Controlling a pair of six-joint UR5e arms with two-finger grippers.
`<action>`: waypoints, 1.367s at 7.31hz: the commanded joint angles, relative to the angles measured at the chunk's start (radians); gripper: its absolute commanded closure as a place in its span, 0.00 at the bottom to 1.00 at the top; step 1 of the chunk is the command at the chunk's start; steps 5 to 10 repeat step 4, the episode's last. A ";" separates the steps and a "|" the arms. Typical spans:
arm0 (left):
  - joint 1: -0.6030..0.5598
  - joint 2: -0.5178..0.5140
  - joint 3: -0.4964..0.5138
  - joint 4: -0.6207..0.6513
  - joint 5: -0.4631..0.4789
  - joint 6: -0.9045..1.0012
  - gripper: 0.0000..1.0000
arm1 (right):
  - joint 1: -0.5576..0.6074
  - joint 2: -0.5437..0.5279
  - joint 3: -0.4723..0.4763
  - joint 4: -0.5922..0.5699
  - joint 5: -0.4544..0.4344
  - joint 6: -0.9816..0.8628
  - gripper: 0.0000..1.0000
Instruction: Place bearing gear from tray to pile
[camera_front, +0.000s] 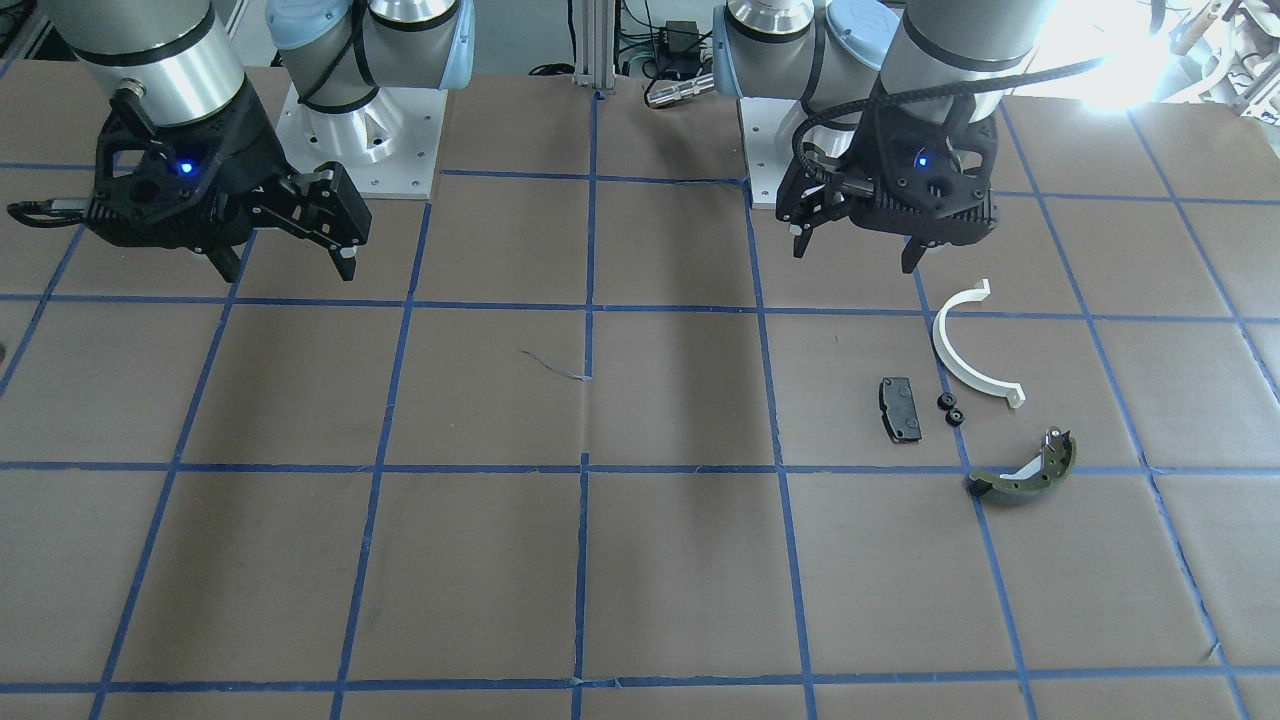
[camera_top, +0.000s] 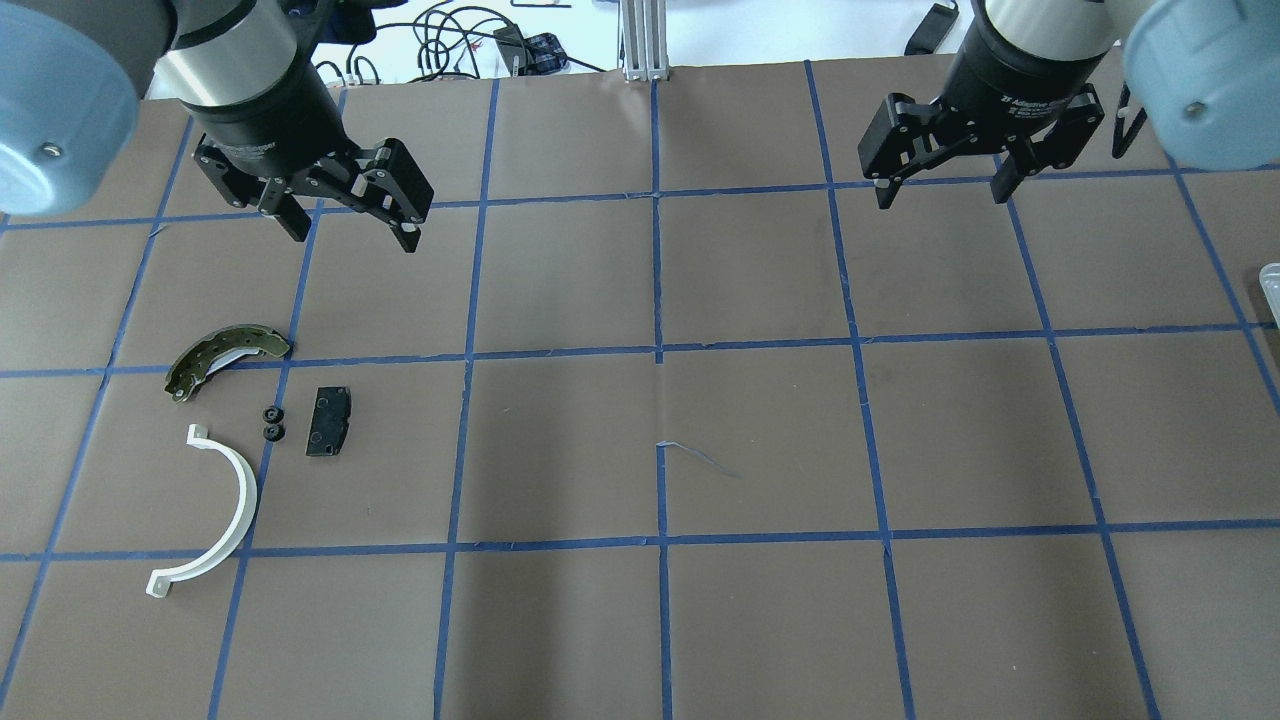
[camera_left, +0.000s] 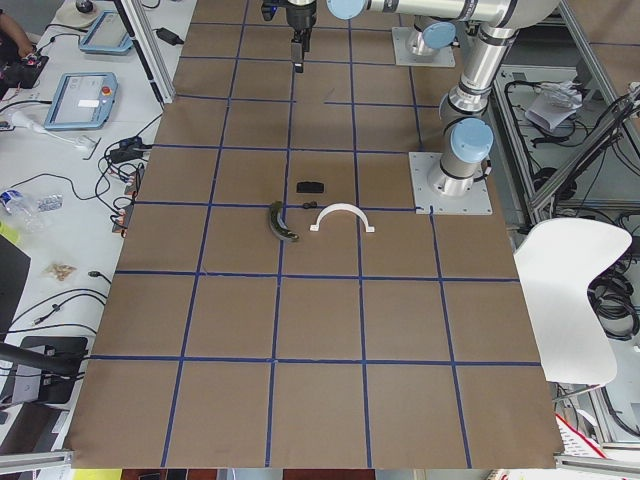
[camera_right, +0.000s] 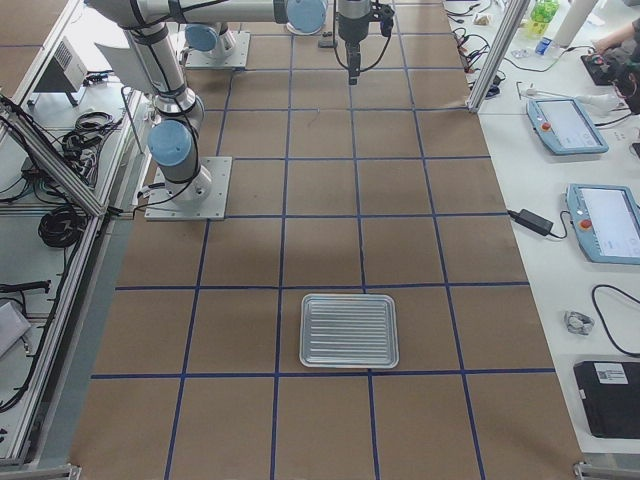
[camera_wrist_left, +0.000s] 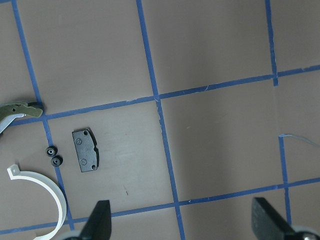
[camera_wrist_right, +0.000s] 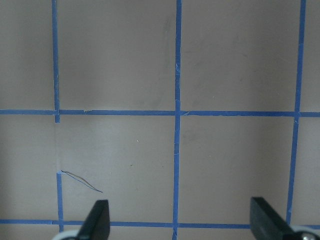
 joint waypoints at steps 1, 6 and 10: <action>0.002 0.000 0.001 0.000 0.000 0.000 0.00 | 0.000 0.000 0.000 0.000 0.000 -0.001 0.00; 0.002 0.000 0.001 0.000 0.000 0.002 0.00 | 0.000 0.006 0.000 0.000 -0.003 -0.003 0.00; 0.002 0.000 0.001 0.000 0.000 0.002 0.00 | 0.000 0.006 0.000 0.000 -0.003 -0.003 0.00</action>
